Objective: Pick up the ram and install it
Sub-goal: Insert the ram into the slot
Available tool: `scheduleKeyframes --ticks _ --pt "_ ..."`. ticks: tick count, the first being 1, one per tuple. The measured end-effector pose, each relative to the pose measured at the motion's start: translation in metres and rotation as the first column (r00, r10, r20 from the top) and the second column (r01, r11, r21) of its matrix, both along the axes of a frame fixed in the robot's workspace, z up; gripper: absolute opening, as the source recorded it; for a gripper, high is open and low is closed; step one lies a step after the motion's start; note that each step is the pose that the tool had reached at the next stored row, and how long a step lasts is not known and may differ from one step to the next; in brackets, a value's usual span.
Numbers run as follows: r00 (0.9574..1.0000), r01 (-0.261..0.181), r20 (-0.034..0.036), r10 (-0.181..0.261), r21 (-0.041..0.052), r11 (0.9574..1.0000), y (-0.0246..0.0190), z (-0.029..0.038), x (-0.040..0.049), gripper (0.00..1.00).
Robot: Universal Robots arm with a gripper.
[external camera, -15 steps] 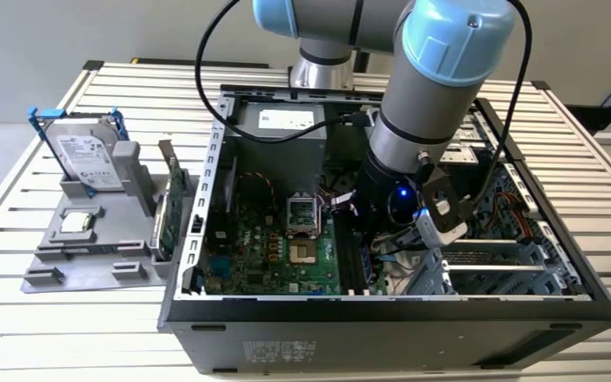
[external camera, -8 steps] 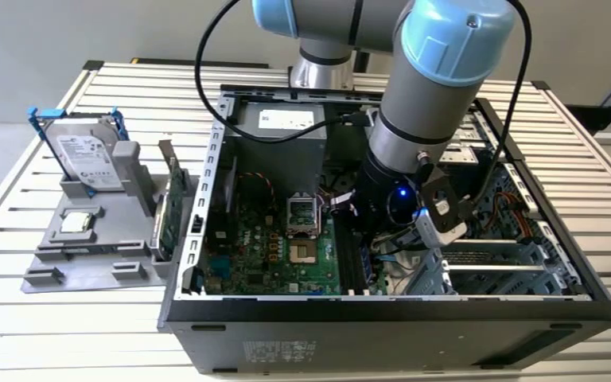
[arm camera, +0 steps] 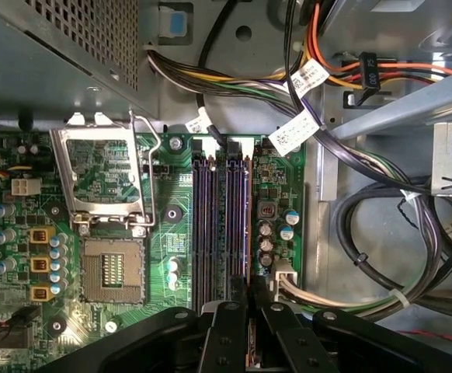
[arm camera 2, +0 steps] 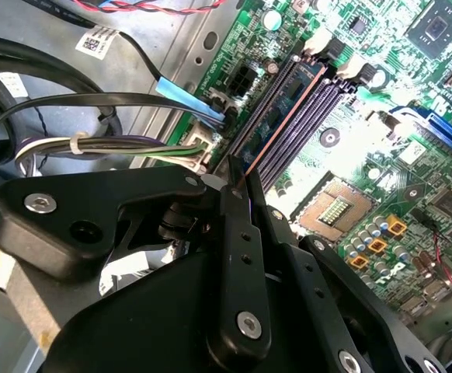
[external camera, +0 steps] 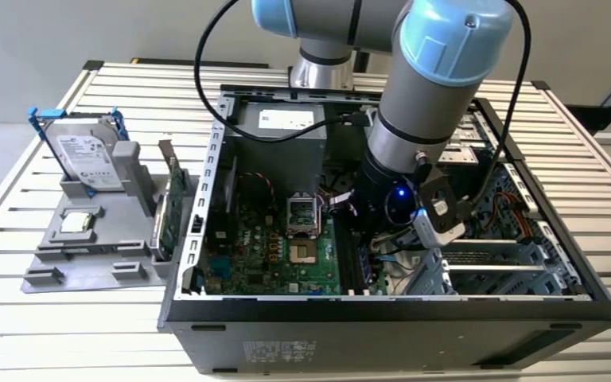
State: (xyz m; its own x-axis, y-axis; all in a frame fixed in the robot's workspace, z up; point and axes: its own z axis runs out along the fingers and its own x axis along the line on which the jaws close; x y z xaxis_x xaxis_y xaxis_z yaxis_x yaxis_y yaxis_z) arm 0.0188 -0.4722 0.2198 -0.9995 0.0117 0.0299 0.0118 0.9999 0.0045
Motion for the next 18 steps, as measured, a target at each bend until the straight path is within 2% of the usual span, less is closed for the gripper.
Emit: scheduleKeyframes --ticks 11,18 --pt "0.9999 0.011 0.0 -0.011 0.0006 0.9999 -0.0001 -0.0048 -0.0002 0.0" --pt "0.9999 0.011 0.0 -0.011 0.0007 0.9999 0.0 -0.005 -0.0002 0.0"
